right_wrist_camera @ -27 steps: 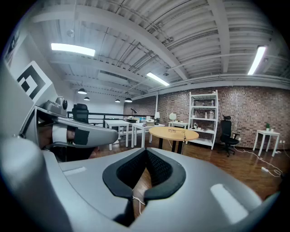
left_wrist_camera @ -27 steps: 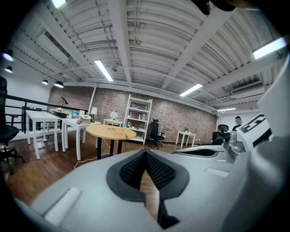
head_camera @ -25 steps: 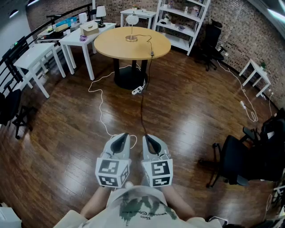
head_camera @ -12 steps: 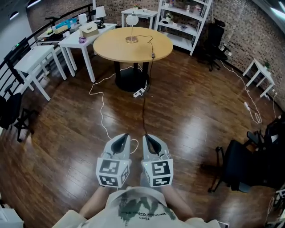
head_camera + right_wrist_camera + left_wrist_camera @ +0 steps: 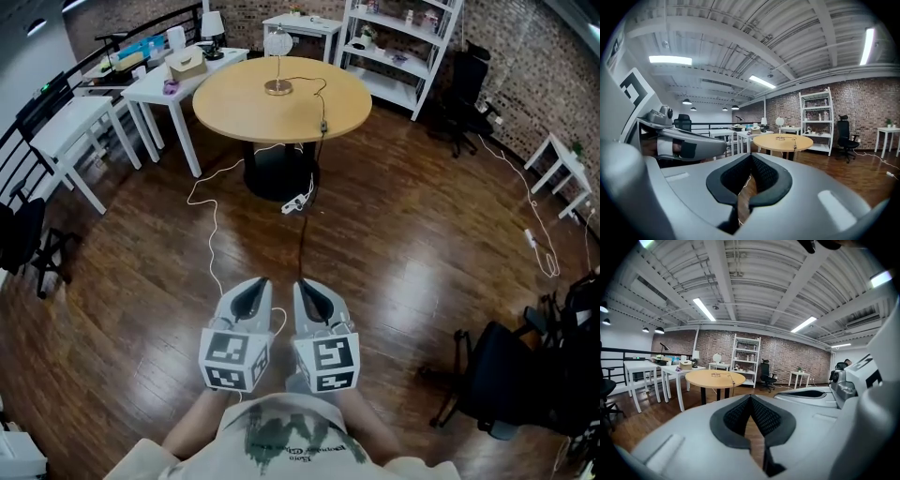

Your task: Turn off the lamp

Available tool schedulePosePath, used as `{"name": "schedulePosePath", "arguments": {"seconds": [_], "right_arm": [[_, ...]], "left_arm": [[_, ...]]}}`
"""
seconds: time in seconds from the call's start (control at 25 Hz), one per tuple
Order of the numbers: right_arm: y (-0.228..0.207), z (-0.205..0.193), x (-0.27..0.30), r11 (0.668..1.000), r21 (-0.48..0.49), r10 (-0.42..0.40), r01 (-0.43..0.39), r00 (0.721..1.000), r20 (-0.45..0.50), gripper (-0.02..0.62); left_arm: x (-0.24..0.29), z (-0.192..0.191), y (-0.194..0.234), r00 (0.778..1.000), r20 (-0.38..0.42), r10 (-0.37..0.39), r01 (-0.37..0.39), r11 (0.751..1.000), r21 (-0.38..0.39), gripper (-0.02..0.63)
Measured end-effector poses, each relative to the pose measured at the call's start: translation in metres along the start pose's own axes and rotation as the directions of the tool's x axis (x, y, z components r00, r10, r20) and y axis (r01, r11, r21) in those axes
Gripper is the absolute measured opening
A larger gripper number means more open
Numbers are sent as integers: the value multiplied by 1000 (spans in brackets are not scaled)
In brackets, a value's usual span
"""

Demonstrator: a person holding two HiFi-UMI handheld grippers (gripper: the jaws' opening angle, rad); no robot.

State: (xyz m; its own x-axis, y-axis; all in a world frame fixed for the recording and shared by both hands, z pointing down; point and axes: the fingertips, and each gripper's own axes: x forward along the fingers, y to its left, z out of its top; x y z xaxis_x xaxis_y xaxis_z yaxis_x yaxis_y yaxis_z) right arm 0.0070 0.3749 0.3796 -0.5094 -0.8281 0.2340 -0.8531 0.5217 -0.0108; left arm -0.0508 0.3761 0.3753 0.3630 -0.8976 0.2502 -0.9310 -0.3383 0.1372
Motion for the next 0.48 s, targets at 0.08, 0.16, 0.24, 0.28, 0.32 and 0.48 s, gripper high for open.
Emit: {"name": "schedulePosePath", "arguments": {"seconds": [0.08, 0.16, 0.24, 0.28, 0.32, 0.48], "right_arm": [[-18, 3, 11, 1000, 1, 18, -18, 1000, -2, 0], [-36, 6, 22, 1000, 3, 31, -31, 1000, -2, 0], [-52, 10, 34, 999, 6, 41, -41, 999, 1, 0], [-60, 11, 39, 999, 6, 45, -45, 999, 1, 0], [-68, 12, 45, 999, 6, 50, -50, 999, 0, 0], [-99, 17, 61, 998, 12, 68, -68, 998, 4, 0]], "left_arm": [[21, 4, -4, 1000, -5, 13, -13, 1000, -4, -5], [42, 8, -6, 1000, -10, 24, -24, 1000, -7, -5], [61, 11, -6, 999, -14, 34, -35, 999, -9, -5], [71, 13, -6, 999, -17, 40, -40, 999, -9, -5], [80, 16, -6, 999, -19, 44, -45, 999, -10, -5], [112, 25, -7, 997, -19, 69, -69, 998, -11, -5]]}}
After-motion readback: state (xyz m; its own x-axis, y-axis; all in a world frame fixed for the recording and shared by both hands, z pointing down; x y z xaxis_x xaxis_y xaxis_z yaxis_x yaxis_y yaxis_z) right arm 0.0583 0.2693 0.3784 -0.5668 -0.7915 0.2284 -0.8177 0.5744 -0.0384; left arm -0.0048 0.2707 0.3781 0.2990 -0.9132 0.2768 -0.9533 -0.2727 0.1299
